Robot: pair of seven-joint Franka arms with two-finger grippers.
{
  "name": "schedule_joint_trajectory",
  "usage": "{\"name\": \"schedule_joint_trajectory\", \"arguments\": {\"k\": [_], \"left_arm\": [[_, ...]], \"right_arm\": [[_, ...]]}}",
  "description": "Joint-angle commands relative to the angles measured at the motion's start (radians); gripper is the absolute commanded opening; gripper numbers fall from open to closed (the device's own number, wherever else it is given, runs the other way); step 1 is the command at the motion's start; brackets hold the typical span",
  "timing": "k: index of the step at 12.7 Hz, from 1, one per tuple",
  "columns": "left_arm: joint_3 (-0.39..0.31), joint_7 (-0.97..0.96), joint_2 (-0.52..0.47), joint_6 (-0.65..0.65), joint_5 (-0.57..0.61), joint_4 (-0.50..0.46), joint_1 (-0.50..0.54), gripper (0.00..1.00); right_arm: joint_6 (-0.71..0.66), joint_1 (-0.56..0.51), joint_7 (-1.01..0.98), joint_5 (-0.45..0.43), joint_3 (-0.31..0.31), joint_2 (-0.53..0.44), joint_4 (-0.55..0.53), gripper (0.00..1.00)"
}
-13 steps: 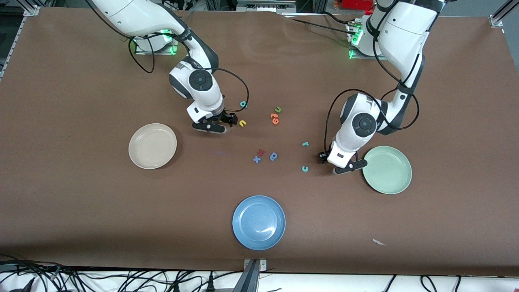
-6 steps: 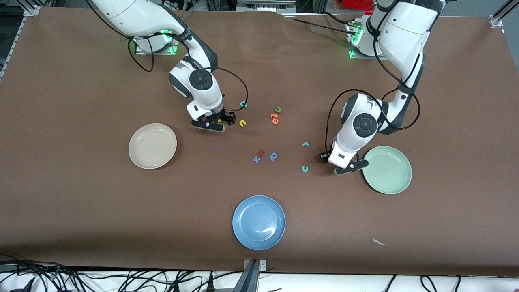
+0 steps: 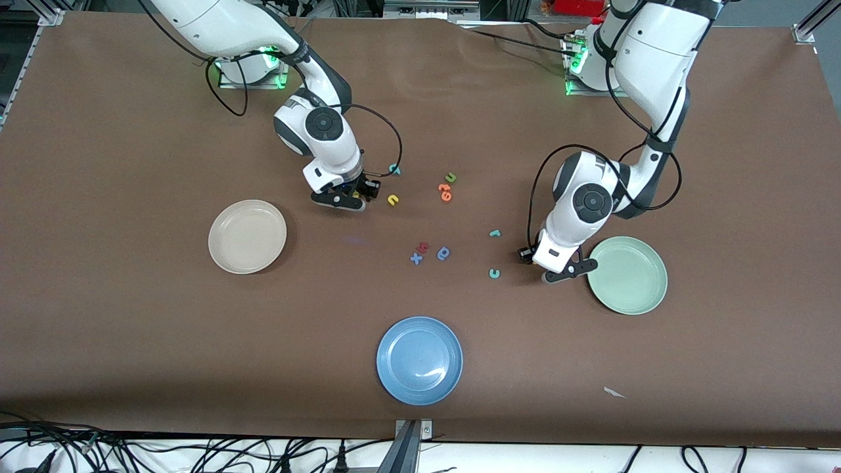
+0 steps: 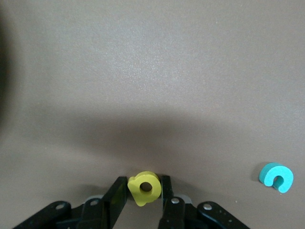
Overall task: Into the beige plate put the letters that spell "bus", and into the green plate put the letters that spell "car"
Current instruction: 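Drop the d on the green plate while the right gripper drops the s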
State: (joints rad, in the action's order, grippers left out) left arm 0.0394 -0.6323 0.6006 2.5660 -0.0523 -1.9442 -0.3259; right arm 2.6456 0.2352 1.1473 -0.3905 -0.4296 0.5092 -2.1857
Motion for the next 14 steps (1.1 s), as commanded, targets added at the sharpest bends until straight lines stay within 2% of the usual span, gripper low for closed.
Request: {"name": "schedule_joint_trajectory", "arguments": {"k": [1, 2, 4, 6, 7, 9, 12, 13, 14], "left_arm": [[-0.006, -0.003, 0.016, -0.038, 0.020, 0.027, -0.006, 0.30], [-0.006, -0.001, 0.016, -0.062, 0.020, 0.040, -0.004, 0.28], [-0.007, 0.003, 0.016, -0.134, 0.047, 0.082, 0.001, 0.27], [-0.004, 0.025, 0.010, -0.261, 0.159, 0.155, 0.049, 0.26], [-0.004, 0.090, 0.007, -0.312, 0.187, 0.181, 0.074, 0.26], [-0.004, 0.272, -0.008, -0.325, 0.187, 0.183, 0.154, 0.26], [-0.006, 0.553, -0.007, -0.336, 0.195, 0.166, 0.227, 0.27], [-0.007, 0.666, 0.002, -0.336, 0.195, 0.166, 0.247, 0.36], [-0.006, 0.775, 0.002, -0.336, 0.195, 0.172, 0.272, 0.57]], "right_arm": [[0.024, -0.008, 0.028, -0.028, -0.003, -0.006, -0.040, 0.06], [0.024, -0.008, 0.028, -0.028, -0.003, -0.008, -0.042, 0.00], [0.020, -0.010, 0.028, -0.028, -0.003, -0.012, -0.042, 0.00], [-0.001, -0.023, 0.003, -0.027, -0.003, -0.066, -0.042, 0.00], [-0.059, -0.046, -0.029, -0.028, -0.004, -0.107, -0.042, 0.00], [-0.185, -0.117, -0.171, -0.025, -0.037, -0.188, -0.042, 0.00], [-0.309, -0.183, -0.390, -0.021, -0.037, -0.279, -0.040, 0.00], [-0.328, -0.226, -0.475, -0.021, -0.037, -0.291, -0.040, 0.00], [-0.331, -0.268, -0.557, -0.019, -0.034, -0.294, -0.039, 0.00]]}}
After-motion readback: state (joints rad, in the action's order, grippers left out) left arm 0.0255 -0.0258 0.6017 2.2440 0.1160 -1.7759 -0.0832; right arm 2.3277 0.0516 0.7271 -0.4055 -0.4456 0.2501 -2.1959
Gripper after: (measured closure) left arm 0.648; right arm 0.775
